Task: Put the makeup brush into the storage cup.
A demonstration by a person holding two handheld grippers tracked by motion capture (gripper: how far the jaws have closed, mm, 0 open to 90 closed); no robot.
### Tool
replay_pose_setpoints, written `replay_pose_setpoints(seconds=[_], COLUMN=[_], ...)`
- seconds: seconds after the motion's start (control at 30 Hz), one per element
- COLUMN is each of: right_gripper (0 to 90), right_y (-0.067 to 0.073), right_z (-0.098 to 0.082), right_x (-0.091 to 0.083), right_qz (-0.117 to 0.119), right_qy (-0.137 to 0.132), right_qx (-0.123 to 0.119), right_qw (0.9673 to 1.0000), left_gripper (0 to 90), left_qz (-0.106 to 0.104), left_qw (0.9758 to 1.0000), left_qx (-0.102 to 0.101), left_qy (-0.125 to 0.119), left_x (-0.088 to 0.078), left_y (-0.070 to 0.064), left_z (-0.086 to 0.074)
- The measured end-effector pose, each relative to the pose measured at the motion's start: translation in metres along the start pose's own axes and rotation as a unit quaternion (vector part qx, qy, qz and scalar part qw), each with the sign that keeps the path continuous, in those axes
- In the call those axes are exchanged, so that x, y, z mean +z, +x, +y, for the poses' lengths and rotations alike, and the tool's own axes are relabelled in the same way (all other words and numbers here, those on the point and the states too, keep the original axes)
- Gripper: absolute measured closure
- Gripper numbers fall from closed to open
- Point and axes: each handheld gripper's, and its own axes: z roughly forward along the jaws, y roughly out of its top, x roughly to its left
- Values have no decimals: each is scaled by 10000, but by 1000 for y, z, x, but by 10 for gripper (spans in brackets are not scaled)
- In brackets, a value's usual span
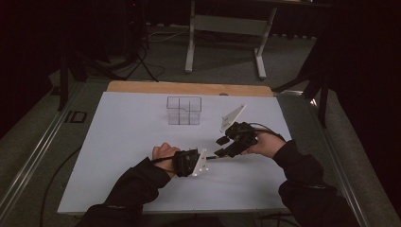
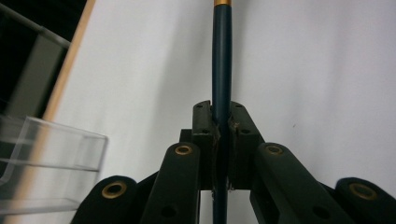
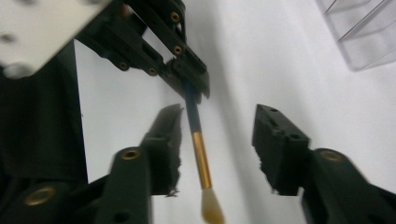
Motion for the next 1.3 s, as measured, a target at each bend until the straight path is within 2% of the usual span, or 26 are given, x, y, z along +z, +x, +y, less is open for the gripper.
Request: replay_pose_setpoints(seconds=[0.13,0.23,0.37,0.43,0.53,0.67,0.7,0.77,0.8,0.83,0.87,0.97,1.0,1.03,1.07,1.1,1.13,1.17,1.2,1.27,1.3], right_gripper=[427,338,214,187,163,140,140,140,140,139,141,141,140,140,141,140,140,140,137,130,123], right_y=[5,10,13,14,15,18,18,20,20,20,21,26,26,28,30,31,32,33,35,36,37], right_z=[0,-1,-7,-10,-15,-22,-24,-27,-27,-28,-32,-37,-39,-41,-43,-45,-47,-50,-51,-55,-56], right_x=[-17,-28,-36,-38,-37,-35,-35,-36,-36,-37,-40,-41,-40,-39,-37,-36,-33,-31,-28,-24,-21], right_qz=[-167,-258,-308,-321,-589,-1074,-1098,-1305,-1305,-1318,-1427,-1515,-1521,-1517,-1561,-1571,-1558,-1602,-1609,-1581,-1577], right_qy=[-439,-725,-1008,-1079,-1219,-1488,-1593,-1805,-1805,-1901,-2088,-2265,-2289,-2302,-2366,-2393,-2398,-2445,-2460,-2508,-2522], right_qx=[5,49,91,100,148,133,132,90,90,110,176,258,286,291,335,399,432,462,510,557,591], right_qw=[9989,9970,9944,9936,9907,9829,9810,9748,9748,9728,9673,9618,9611,9608,9584,9573,9573,9552,9545,9534,9529], left_gripper=[844,844,844,844,844,844,844,844,844,844,844,844,844,844,844,844,844,844,844,844,844], left_qz=[-124,-209,-274,-332,-361,-383,-368,-438,-438,-443,-475,-489,-504,-550,-554,-595,-640,-629,-671,-722,-753], left_qw=[9991,9966,9919,9884,9840,9797,9793,9762,9762,9729,9710,9645,9617,9580,9551,9515,9463,9438,9394,9322,9294], left_qx=[-381,-756,-1169,-1397,-1642,-1861,-1882,-1999,-1999,-2128,-2193,-2412,-2498,-2586,-2661,-2746,-2857,-2914,-3007,-3146,-3199], left_qy=[-123,-244,-412,-488,-588,-635,-640,-724,-724,-792,-829,-953,-1008,-1106,-1177,-1252,-1371,-1426,-1501,-1639,-1679], left_x=[-3,-6,-9,-11,-12,-12,-12,-12,-12,-12,-13,-14,-15,-16,-17,-18,-19,-20,-20,-22,-22], left_y=[7,12,18,21,25,28,28,28,28,29,30,32,33,34,34,35,36,37,38,40,40], left_z=[-5,-9,-15,-18,-23,-29,-30,-33,-33,-36,-37,-41,-42,-44,-44,-45,-45,-45,-45,-45,-45])
